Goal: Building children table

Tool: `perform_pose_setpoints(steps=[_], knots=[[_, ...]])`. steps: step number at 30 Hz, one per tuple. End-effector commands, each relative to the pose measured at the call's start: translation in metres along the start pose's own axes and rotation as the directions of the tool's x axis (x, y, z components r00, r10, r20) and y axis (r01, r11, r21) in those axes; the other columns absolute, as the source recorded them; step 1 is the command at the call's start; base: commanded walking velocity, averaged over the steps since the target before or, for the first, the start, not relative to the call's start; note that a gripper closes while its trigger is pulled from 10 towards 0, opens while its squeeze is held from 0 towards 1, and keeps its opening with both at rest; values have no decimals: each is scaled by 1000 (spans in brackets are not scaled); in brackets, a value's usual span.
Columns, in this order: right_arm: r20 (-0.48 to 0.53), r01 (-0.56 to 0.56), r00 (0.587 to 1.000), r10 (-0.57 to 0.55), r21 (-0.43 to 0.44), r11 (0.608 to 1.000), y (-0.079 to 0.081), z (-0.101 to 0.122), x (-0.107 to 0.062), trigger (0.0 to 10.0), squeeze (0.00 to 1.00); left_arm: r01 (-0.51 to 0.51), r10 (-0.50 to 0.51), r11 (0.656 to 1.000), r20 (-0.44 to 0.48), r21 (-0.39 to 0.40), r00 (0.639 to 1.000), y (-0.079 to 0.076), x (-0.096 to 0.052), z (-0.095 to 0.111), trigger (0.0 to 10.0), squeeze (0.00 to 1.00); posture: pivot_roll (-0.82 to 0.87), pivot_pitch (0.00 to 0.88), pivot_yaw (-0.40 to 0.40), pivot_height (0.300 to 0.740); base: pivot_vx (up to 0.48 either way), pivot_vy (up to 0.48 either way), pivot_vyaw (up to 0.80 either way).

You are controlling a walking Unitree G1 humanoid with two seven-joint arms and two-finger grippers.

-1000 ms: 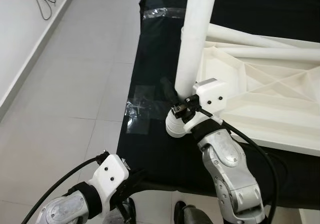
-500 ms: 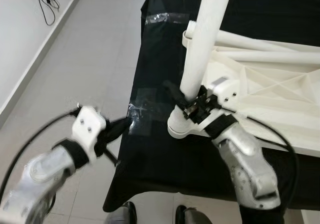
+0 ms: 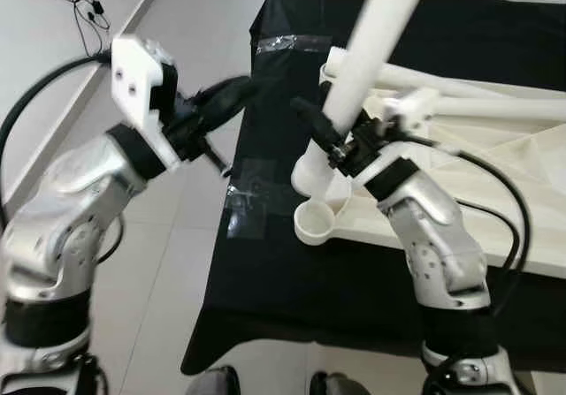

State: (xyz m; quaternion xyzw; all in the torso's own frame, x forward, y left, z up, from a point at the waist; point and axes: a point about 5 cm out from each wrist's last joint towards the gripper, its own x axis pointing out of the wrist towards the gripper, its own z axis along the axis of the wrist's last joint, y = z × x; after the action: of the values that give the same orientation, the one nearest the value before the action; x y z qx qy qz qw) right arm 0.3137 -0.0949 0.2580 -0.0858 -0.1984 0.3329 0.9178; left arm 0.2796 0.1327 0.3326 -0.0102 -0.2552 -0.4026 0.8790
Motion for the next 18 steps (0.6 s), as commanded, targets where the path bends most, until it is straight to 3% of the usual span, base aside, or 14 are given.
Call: perform_pose_setpoints(steps=[1,4,14,17,18], knots=[[-11,-17,1000,16,-72,997,7,-1,7,10000,0,13,-13,1000,20,-26,1000,1,2,2,10000,1000,54,80,11,740,0,0,0],[-28,-12,1000,9,-92,996,10,-4,18,10000,0,77,-77,996,19,-38,997,-3,13,-1,10000,1000,49,71,14,740,0,0,0],[-43,-46,998,40,-123,991,18,-7,30,10000,0,114,-113,991,27,-65,993,-2,22,-5,10000,1000,49,62,12,740,0,0,0],[-61,-38,998,30,-136,990,17,-12,35,10000,0,128,-126,989,30,-74,992,-3,25,-6,10000,1000,45,62,12,740,0,0,0],[-83,15,996,-26,-133,991,7,-18,39,10000,0,133,-131,988,26,-77,991,-3,23,-8,10000,1000,40,62,3,740,0,0,0]])
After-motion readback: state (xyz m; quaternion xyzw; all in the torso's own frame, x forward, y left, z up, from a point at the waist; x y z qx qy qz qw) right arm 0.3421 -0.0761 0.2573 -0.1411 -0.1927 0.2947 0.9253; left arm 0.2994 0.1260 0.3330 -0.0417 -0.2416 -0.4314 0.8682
